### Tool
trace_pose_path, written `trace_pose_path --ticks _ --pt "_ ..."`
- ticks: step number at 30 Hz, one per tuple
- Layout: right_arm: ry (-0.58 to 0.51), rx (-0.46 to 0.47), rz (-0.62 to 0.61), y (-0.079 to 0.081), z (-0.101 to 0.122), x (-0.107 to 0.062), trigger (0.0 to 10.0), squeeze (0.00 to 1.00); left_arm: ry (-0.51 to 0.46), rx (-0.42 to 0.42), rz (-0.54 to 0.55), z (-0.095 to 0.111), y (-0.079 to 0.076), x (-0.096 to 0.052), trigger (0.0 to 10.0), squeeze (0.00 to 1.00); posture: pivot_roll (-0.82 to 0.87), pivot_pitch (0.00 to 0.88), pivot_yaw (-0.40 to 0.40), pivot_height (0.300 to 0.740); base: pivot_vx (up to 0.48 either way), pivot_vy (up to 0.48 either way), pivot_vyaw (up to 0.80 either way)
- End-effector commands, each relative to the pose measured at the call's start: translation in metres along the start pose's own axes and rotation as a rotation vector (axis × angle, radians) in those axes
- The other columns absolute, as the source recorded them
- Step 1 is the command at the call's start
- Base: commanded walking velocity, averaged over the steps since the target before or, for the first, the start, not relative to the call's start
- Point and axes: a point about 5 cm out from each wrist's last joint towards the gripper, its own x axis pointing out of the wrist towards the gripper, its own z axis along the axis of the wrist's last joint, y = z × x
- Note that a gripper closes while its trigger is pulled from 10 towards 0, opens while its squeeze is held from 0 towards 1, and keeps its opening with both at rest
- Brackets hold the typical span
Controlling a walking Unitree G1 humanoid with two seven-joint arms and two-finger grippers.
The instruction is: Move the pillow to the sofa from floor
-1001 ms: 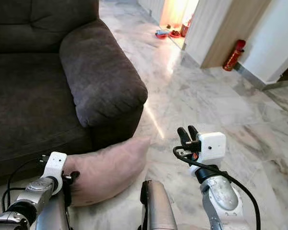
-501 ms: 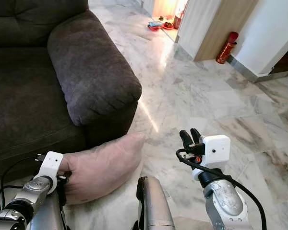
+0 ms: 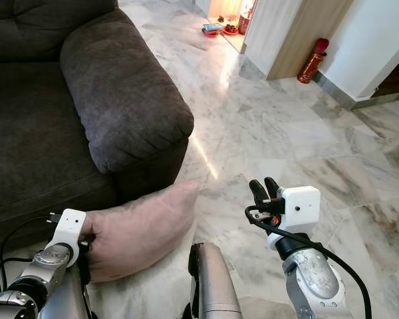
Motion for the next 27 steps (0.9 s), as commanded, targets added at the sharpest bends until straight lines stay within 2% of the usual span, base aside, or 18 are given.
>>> trace_pose_path --ticks 1,27 --pt "-0.010 -0.016 -0.027 -0.007 0.005 -0.004 10.0 0.00 0.011 -0.010 0.001 -0.002 -0.004 0.000 0.0 0.00 -0.18 0.092 -0.217 0.496 0.000 0.000 0.00" --pt "-0.003 -0.005 -0.020 -0.004 0.003 -0.002 10.0 0.00 0.034 -0.036 0.033 -0.014 0.001 -0.003 0.0 0.00 -0.17 0.096 -0.210 0.496 0.000 0.000 0.00"
